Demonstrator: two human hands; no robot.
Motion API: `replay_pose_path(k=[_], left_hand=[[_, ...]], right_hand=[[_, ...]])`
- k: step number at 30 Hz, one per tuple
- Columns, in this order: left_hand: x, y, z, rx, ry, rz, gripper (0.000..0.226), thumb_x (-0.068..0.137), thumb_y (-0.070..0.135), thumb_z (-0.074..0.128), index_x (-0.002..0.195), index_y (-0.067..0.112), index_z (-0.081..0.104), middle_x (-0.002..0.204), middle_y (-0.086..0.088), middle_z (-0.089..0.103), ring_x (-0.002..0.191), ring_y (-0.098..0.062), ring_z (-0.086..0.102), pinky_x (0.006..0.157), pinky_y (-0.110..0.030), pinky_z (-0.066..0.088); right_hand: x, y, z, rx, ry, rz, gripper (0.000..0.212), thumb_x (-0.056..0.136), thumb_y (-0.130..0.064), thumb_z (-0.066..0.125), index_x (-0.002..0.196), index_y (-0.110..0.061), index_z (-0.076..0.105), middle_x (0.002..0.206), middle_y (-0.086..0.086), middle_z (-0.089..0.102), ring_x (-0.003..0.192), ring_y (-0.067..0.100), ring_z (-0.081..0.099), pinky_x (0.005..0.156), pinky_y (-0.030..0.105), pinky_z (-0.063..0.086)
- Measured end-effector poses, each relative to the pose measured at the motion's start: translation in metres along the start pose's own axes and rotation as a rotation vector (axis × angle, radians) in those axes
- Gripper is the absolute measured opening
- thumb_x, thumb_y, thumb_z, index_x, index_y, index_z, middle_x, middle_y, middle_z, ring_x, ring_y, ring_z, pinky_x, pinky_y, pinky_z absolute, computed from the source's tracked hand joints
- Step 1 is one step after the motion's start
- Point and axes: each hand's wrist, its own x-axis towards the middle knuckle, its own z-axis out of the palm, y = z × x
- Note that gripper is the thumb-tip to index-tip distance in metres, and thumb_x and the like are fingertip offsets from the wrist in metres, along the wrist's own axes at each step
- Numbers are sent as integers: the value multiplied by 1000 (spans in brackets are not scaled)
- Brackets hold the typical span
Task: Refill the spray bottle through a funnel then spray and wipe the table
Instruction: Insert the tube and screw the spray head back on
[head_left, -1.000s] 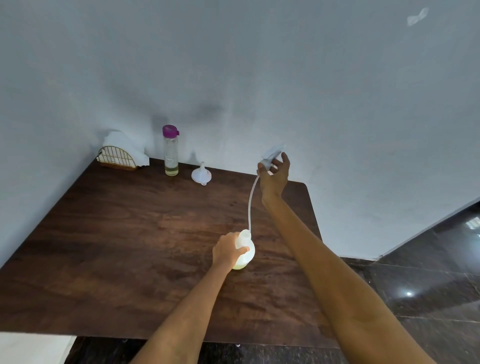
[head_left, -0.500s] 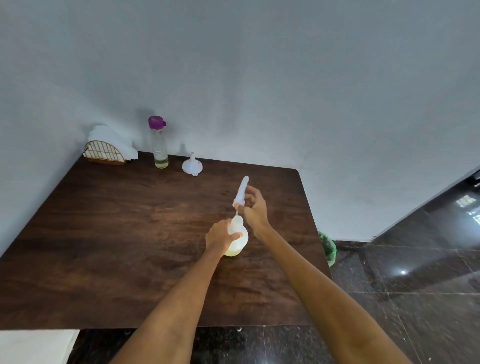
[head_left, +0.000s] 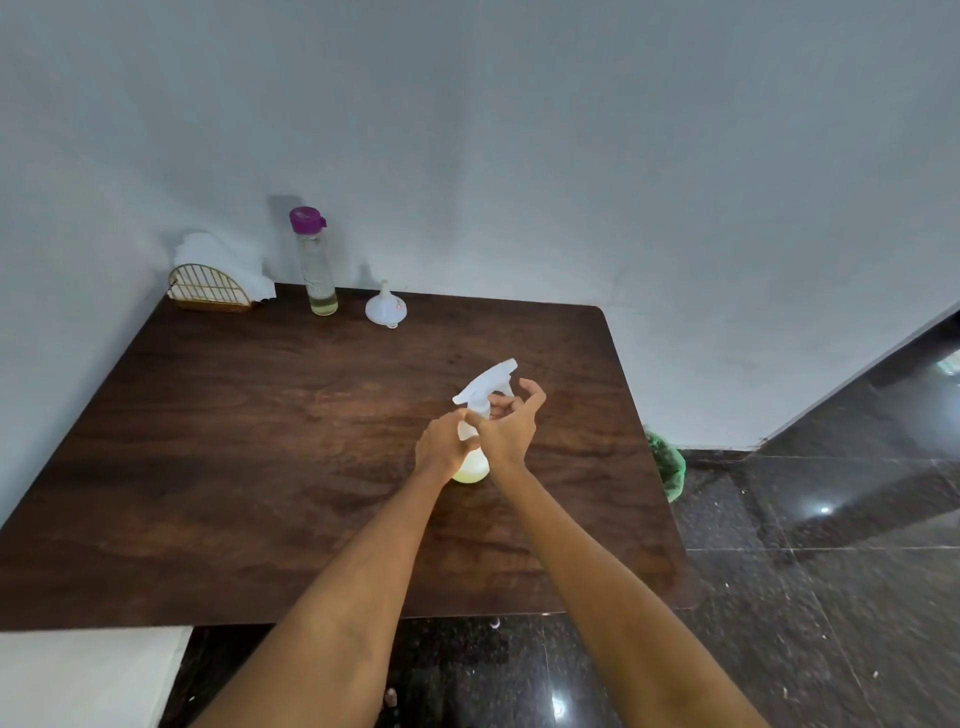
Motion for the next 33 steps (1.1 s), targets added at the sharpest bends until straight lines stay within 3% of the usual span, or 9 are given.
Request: replay_pose_path(k=[4,9,12,15,18,23,28,33], left_hand=[[-3,-4,2,-16,-7,52,30,91,22,54,120,14,56,119,-7,65,110,-27,59,82,-34,45],[-7,-11,4,-127,-20,126,43,91,19,57,132,11,48,128,-9,60,118,-27,56,91,-34,46],[-7,-9,2,-222,89,168,45,86,23,65,126,13,48,119,-6,63,108,-23,60,84,-35,51],[-9,-2,1,-288,245,228,46,82,14,69,123,13,49,110,-6,66,99,-20,63,80,-36,56],[-9,4,4,-354,283,265,35,83,3,64,117,6,57,102,-10,70,91,-23,67,74,-34,56],[-7,6,4,-480,280,204,25,83,-1,63,107,3,63,97,-10,70,90,-26,66,78,-42,57],[-2,6,-4,-525,175,140,34,84,0,65,117,0,59,114,-17,66,105,-29,63,86,-32,50],[-5,0,-2,-529,154,133,38,81,-5,65,117,1,53,106,-6,64,100,-22,63,79,-19,50]], right_hand=[[-5,1,10,72,87,71,83,64,-5,83,131,-17,34,79,-12,55,80,10,58,86,25,50],[-5,-3,10,109,48,157,80,66,-7,83,132,-18,40,86,-10,55,87,10,57,91,28,49],[-2,-4,4,89,12,173,78,66,-9,83,132,-16,43,88,-8,56,85,9,57,92,28,51],[-1,-3,2,97,1,134,82,66,-7,83,134,-16,38,82,-11,56,83,8,58,88,25,51],[-2,0,1,98,-2,99,78,68,-7,81,133,-15,38,83,-10,57,83,8,58,84,23,50],[-2,8,-4,55,-66,25,63,79,-13,72,132,-13,38,106,3,63,96,14,59,87,29,51],[-5,10,-3,69,-115,8,63,87,-5,62,141,-13,29,129,10,58,115,20,58,96,28,46],[-4,11,3,60,-37,24,75,75,-7,74,135,-17,31,109,4,64,99,18,63,85,27,50]])
